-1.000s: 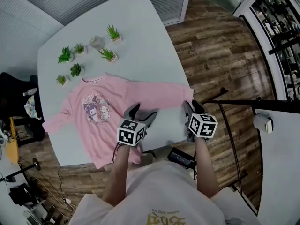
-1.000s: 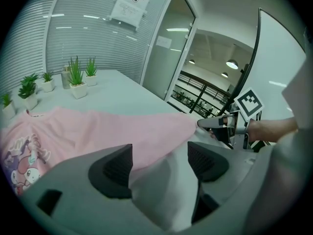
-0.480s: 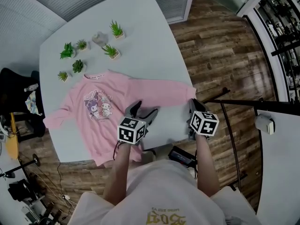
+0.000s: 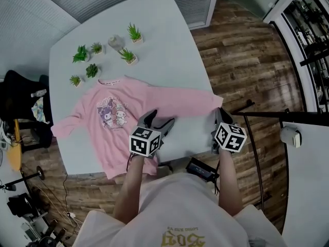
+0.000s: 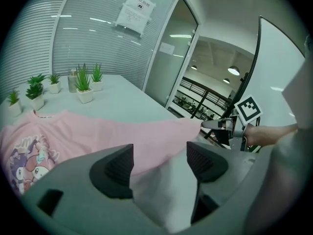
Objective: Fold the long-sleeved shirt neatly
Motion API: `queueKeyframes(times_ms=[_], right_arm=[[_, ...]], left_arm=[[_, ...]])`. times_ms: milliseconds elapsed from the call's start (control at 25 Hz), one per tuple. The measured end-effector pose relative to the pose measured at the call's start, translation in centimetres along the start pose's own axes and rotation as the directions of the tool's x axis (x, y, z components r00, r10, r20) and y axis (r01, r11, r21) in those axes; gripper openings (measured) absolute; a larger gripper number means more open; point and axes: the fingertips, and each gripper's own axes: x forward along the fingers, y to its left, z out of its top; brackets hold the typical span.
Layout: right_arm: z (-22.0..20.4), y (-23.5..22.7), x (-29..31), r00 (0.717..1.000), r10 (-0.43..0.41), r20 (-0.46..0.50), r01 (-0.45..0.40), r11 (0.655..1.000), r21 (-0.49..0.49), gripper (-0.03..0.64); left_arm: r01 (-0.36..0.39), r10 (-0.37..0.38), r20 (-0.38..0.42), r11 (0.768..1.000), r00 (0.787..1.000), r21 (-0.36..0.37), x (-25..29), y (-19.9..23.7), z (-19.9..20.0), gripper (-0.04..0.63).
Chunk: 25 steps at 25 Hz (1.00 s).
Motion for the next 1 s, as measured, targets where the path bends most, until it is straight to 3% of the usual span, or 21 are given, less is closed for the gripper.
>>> queueKeyframes(times_ms=[520, 1000], right_arm=[[2.4, -2.4, -3.8, 0.996, -0.065, 0.067, 0.062, 0.997, 0.037, 0.023], [6.3, 1.7, -4.6, 0.988, 0.031, 0.153, -0.025, 0.999, -0.04, 0.023]], left_arm=[[-0.004, 0.003, 0.062, 1.0, 0.998, 0.009, -2.4, -1.2, 2.9, 0.342], [-0.061, 0.064, 0.141, 0.998, 0.988, -0.028, -5.7, 0.6, 4.6, 0.342]])
